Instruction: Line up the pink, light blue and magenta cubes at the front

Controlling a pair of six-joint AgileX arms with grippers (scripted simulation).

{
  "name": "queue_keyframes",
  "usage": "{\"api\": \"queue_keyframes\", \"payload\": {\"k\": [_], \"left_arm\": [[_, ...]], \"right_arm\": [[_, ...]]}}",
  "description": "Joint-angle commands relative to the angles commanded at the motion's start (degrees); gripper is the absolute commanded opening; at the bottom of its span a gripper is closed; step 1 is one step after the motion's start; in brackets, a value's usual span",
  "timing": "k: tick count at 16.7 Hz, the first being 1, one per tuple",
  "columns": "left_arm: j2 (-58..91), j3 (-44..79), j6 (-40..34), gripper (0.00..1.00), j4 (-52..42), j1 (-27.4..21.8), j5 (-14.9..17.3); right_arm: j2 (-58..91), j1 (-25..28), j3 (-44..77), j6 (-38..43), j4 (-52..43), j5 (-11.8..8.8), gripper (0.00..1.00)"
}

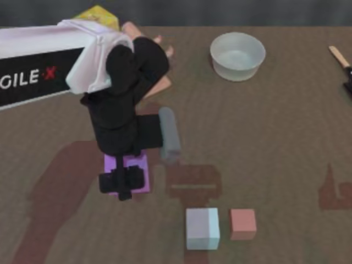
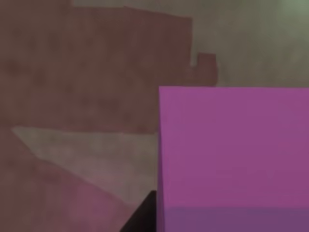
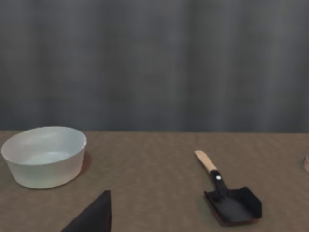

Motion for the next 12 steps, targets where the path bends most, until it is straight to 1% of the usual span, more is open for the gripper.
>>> {"api": "queue_keyframes", "payload": {"k": [3, 5, 10, 12], "left_arm": [[-7.3, -8.5, -0.1, 0.0, 1.6, -4.4, 0.0], [-9.9, -11.2, -0.1, 0.0, 2.2, -6.0, 0.0], [-9.9, -11.5, 0.0, 0.0, 2.4, -6.0, 0.0], [-9.1, -12.7, -0.1, 0.0, 4.5, -6.1, -0.1]], "right_arm": [[0.0, 0.0, 0.0, 0.0, 0.0, 0.0, 1.0], [0.0, 0.0, 0.0, 0.0, 0.0, 0.0, 1.0], [0.0, 0.0, 0.0, 0.0, 0.0, 0.0, 1.0], [0.0, 0.0, 0.0, 0.0, 0.0, 0.0, 1.0]]}}
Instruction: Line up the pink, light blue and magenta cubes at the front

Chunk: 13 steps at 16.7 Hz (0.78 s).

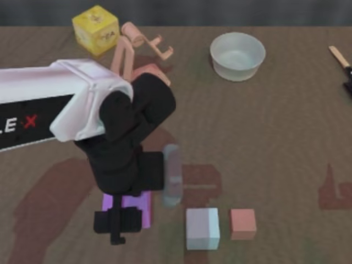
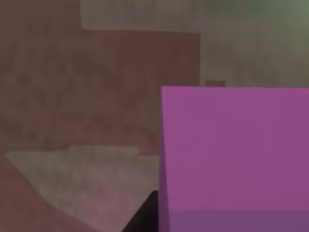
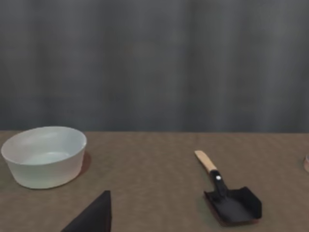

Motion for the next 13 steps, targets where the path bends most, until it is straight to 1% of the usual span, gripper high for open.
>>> {"api": "queue_keyframes", "payload": {"k": [6, 11, 13], "left_arm": [[5.6, -6.6, -0.3, 0.0, 12.6, -0.6, 0.0], [6.3, -7.4, -0.3, 0.0, 13.9, -0.7, 0.0], [6.3, -7.4, -0.3, 0.15, 13.9, -0.7, 0.0]], "right_arm": [[0.0, 0.0, 0.0, 0.0, 0.0, 0.0, 1.0], [0.0, 0.0, 0.0, 0.0, 0.0, 0.0, 1.0], [0.0, 0.0, 0.0, 0.0, 0.0, 0.0, 1.0]]}}
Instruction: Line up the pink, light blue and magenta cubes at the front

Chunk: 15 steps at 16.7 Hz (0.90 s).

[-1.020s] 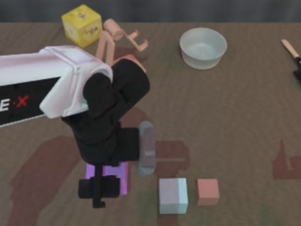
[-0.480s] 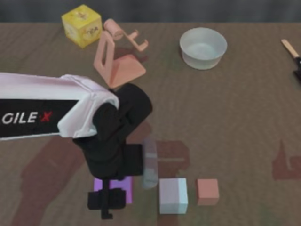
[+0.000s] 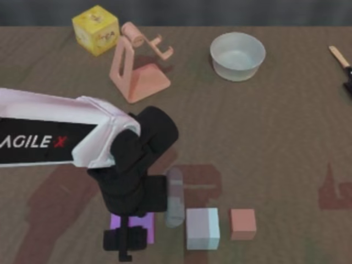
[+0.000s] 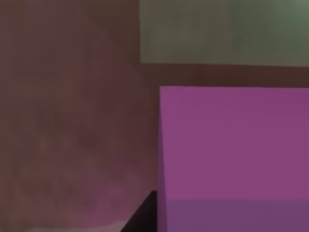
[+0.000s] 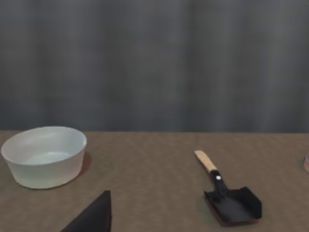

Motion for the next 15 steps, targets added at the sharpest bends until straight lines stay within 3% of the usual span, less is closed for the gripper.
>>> {"api": "queue_keyframes", "payload": {"k": [11, 15], "left_arm": [[0.0, 0.0, 0.0, 0.98, 0.0, 0.0, 0.0], [0.0, 0.0, 0.0, 1.0, 0.0, 0.0, 0.0]], "right_arm": [[0.0, 0.0, 0.0, 0.0, 0.0, 0.0, 1.0], [0.0, 0.0, 0.0, 0.0, 0.0, 0.0, 1.0]]}}
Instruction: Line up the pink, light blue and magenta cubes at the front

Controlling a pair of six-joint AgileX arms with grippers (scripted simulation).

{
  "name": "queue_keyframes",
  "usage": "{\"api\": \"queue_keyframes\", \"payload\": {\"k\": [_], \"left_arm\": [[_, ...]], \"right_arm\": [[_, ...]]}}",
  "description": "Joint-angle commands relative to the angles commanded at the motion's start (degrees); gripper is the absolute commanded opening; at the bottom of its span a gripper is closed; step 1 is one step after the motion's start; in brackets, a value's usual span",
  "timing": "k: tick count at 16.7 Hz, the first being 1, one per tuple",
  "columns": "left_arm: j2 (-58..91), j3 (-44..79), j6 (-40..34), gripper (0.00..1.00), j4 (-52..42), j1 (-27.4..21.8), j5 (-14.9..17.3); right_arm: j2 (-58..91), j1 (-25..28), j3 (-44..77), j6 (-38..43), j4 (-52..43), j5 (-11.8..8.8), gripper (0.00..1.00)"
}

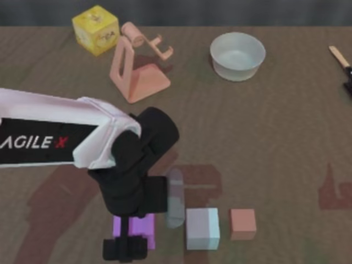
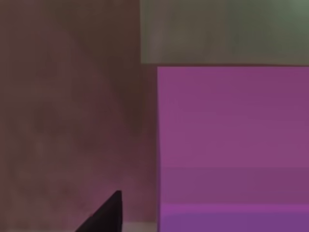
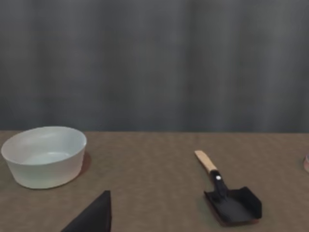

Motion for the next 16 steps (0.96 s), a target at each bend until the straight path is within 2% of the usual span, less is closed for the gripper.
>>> {"api": "queue_keyframes", "payload": {"k": [7, 13, 16], "left_arm": [[-0.4, 0.8, 0.1, 1.0, -1.0, 0.1, 0.0], [-5.4, 7.6, 0.0, 1.0, -13.6, 0.9, 0.0], [-7.0, 9.2, -0.1, 1.0, -16.2, 1.2, 0.0]], "right_arm": [[0.0, 0.0, 0.0, 0.0, 0.0, 0.0, 1.0], [0.0, 0.0, 0.0, 0.0, 0.0, 0.0, 1.0], [0.0, 0.0, 0.0, 0.0, 0.0, 0.0, 1.0]]}}
